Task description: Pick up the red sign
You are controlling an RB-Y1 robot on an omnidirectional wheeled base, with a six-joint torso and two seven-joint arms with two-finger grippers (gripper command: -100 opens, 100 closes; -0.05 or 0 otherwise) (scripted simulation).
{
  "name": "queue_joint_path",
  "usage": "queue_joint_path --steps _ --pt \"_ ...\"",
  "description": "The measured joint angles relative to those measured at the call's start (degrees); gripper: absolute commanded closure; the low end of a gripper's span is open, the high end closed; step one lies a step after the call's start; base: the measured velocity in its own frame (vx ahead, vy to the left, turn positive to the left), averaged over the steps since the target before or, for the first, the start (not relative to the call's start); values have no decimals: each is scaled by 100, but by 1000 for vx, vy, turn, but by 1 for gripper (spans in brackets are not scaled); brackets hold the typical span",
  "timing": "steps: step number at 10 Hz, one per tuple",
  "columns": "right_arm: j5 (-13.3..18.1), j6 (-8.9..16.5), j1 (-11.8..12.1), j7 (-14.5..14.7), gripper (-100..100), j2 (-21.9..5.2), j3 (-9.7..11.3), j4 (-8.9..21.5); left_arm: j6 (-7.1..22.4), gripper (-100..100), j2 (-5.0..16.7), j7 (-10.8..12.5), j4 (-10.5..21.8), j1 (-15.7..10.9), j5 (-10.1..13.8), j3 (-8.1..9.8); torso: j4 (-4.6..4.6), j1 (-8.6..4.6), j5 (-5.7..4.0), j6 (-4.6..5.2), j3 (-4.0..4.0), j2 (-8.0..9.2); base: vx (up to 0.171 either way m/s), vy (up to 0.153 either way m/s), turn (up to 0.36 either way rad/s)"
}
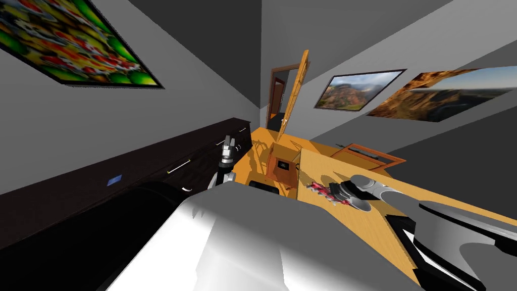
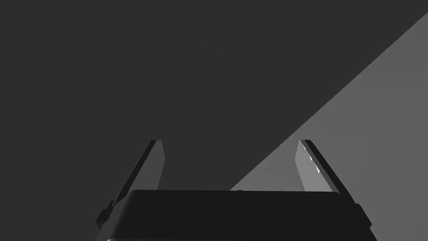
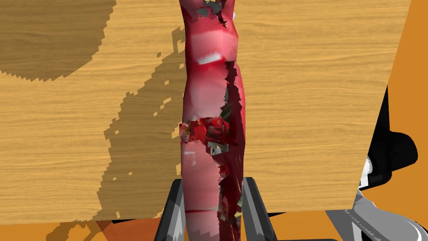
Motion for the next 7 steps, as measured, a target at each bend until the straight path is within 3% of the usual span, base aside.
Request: queue_joint_path --steps 1,3,4,6,7 --pt "190 -41 -133 -130 100 -63 21 -185 0 0 0 0 0 -1 0 0 5 4 6 -5 4 4 9 9 -18" --pt "478 -219 -421 -104 100 219 -18 186 0 0 0 0 0 0 0 0 6 8 9 3 6 6 26 10 -290" --pt "688 -255 -554 -302 100 123 21 -83 0 0 0 0 0 -1 0 -1 10 14 15 -4 10 10 9 9 -22" --pt "906 -297 -716 -318 100 210 7 56 0 0 0 0 0 -2 0 -1 14 17 17 -10 14 16 1 1 18" --pt "909 -302 -725 -310 0 210 3 65 0 0 0 0 0 -2 0 -1 13 16 16 -7 16 20 0 0 0"
